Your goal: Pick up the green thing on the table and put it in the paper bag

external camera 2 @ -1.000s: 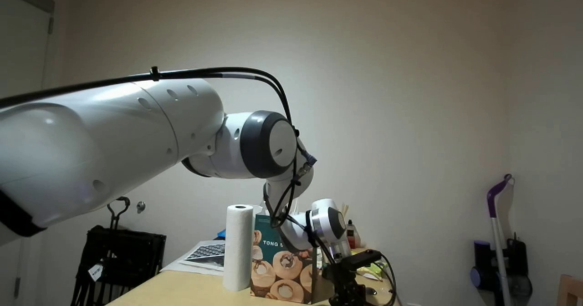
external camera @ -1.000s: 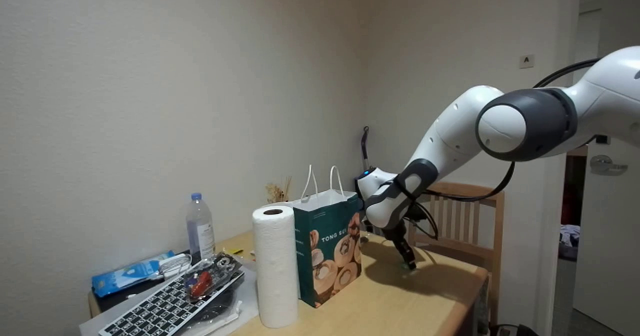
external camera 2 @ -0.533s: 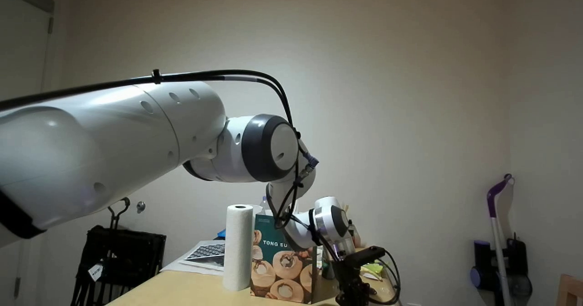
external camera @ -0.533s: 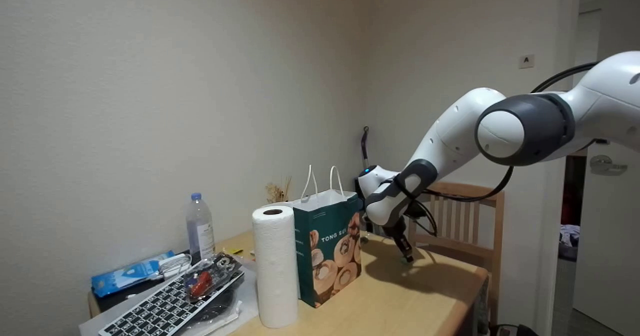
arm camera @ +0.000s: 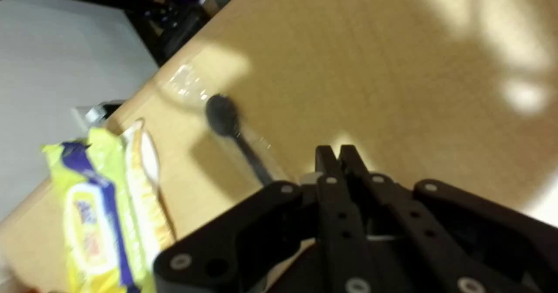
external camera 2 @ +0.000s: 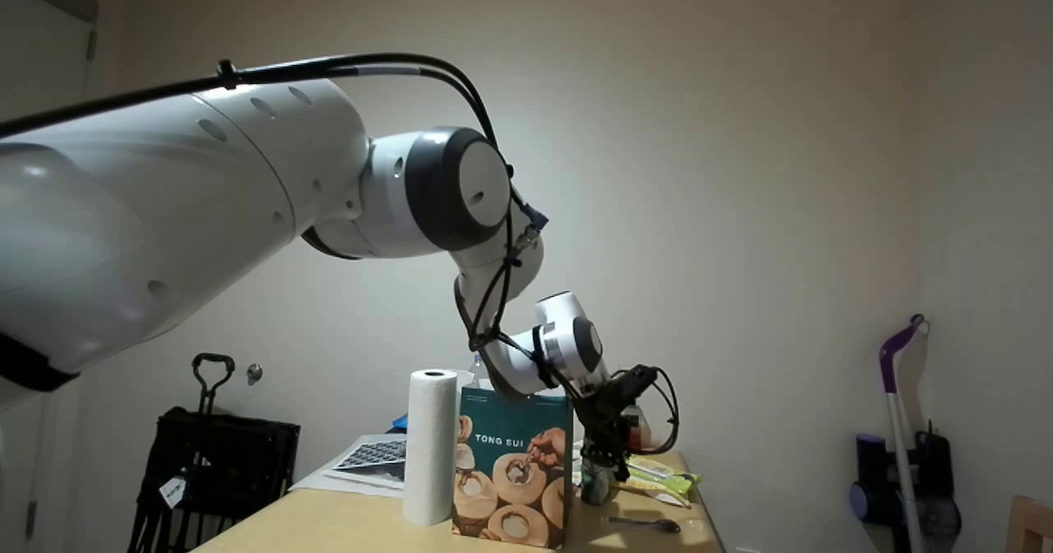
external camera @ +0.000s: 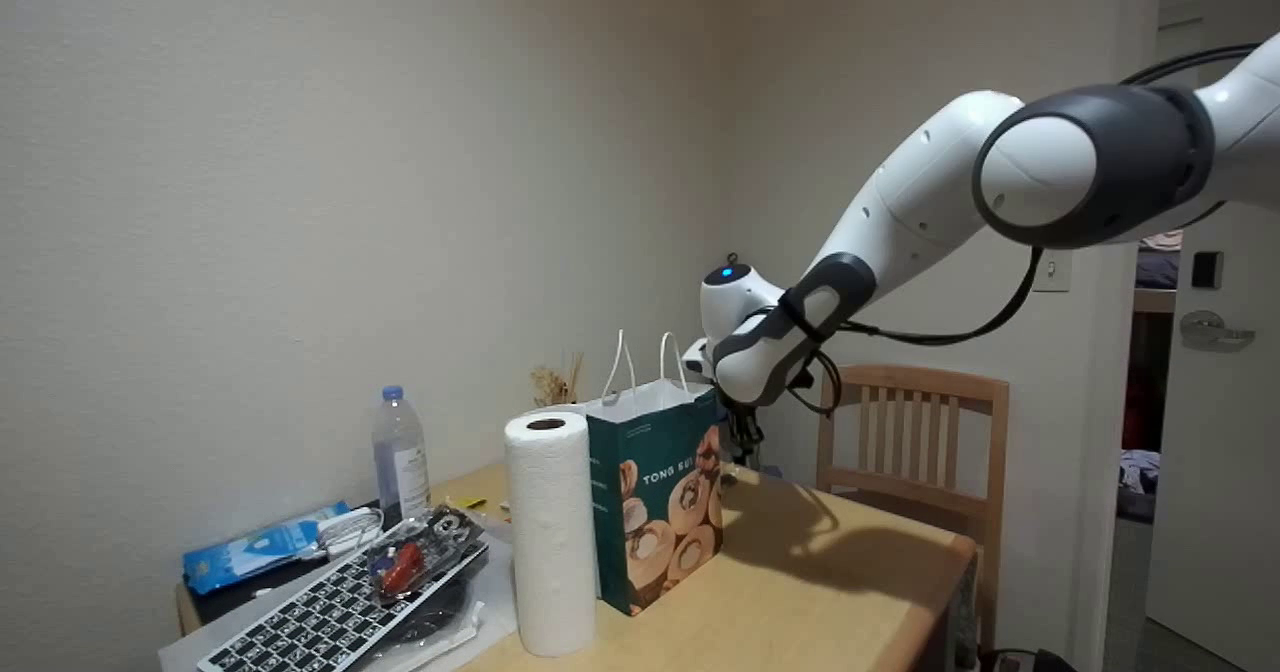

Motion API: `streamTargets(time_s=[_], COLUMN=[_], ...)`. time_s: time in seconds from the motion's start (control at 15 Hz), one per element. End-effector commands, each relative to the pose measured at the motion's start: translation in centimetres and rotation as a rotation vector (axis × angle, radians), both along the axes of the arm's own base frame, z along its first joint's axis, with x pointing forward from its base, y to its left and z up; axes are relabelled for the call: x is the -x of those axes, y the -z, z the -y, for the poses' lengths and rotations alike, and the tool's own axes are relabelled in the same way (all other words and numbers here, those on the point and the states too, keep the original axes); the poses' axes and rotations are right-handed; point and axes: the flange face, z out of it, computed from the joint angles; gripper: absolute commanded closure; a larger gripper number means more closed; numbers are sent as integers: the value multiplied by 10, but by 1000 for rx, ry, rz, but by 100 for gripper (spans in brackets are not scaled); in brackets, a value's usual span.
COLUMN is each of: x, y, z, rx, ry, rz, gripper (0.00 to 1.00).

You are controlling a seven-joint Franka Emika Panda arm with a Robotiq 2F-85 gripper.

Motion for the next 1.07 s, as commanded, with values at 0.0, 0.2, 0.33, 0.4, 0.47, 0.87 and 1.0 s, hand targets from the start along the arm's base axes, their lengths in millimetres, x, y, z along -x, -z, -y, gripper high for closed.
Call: streamTargets(time_s=[0.0, 0.2, 0.33, 0.4, 0.47, 0.87, 1.0], x=[30, 50, 63, 69, 76, 109, 115], y=[-63, -101, -116, -122, -126, -136, -132], z=[-39, -66, -76, -80, -83, -105, -115], rx=[-19, -24, -19, -13, -11, 11, 27], ry=[-40, -79, -97, -102, -104, -151, -173], rz=[151, 276, 342, 364, 391, 449, 440], gripper=[93, 93, 93, 93, 93, 93, 93])
